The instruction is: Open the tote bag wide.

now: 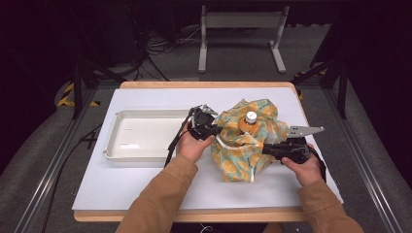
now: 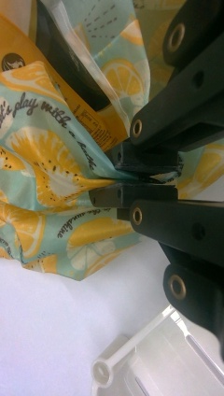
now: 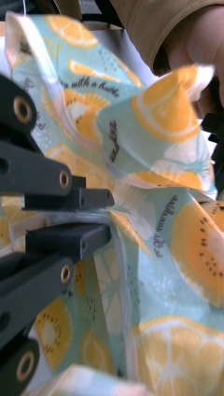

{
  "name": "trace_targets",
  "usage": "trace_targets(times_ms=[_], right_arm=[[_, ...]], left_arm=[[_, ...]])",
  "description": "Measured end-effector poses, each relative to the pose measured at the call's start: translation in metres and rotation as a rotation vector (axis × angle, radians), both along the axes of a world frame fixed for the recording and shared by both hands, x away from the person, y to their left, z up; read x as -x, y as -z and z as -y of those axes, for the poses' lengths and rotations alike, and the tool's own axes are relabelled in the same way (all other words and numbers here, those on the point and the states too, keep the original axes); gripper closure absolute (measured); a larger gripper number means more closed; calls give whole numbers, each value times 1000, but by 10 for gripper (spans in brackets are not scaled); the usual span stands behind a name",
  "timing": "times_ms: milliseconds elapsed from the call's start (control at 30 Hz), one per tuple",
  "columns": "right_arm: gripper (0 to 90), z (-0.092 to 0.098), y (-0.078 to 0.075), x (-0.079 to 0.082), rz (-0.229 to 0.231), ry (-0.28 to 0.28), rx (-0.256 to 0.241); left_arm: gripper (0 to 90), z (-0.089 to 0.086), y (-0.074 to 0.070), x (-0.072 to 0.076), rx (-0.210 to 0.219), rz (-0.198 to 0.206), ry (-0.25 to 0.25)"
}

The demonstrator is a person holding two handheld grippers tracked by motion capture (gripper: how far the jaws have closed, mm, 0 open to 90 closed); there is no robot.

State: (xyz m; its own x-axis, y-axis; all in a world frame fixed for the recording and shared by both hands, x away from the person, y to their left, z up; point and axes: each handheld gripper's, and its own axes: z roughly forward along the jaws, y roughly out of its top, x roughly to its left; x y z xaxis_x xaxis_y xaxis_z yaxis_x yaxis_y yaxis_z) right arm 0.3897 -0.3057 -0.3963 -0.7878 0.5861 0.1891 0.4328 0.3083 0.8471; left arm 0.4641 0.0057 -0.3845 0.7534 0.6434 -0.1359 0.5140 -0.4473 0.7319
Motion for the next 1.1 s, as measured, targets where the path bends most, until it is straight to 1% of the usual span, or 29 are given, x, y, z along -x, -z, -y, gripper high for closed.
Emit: trace_targets(times_ms=[100,200,367,433,567,633,767,933,1000,1100], right_arm=[[862,6,-4,5,25,22,11],[864,13,-6,9,38,39,24],[865,24,-6,16,50,66,51],[865,30,-5,18,46,78,57],[866,43,1,23,27,109,72],[866,46,2,24,22,115,74],[868,57,10,29,-12,146,94],[869,66,16,36,-51,179,124],[869,68,18,37,-52,185,134],[869,74,21,42,-79,204,161]], left_arm=[[844,-1,1,0,0,-1,-1],[845,-2,2,0,-1,-3,-3],[844,-3,4,1,-6,-4,-5],[844,-4,4,1,-11,-6,-5],[844,-5,6,1,-12,-10,-12],[844,-5,7,1,-14,-10,-13],[845,-4,9,0,-18,-15,-14],[846,-4,10,0,-31,-21,-18],[847,-5,10,0,-30,-21,-20],[847,-5,11,0,-34,-23,-20]])
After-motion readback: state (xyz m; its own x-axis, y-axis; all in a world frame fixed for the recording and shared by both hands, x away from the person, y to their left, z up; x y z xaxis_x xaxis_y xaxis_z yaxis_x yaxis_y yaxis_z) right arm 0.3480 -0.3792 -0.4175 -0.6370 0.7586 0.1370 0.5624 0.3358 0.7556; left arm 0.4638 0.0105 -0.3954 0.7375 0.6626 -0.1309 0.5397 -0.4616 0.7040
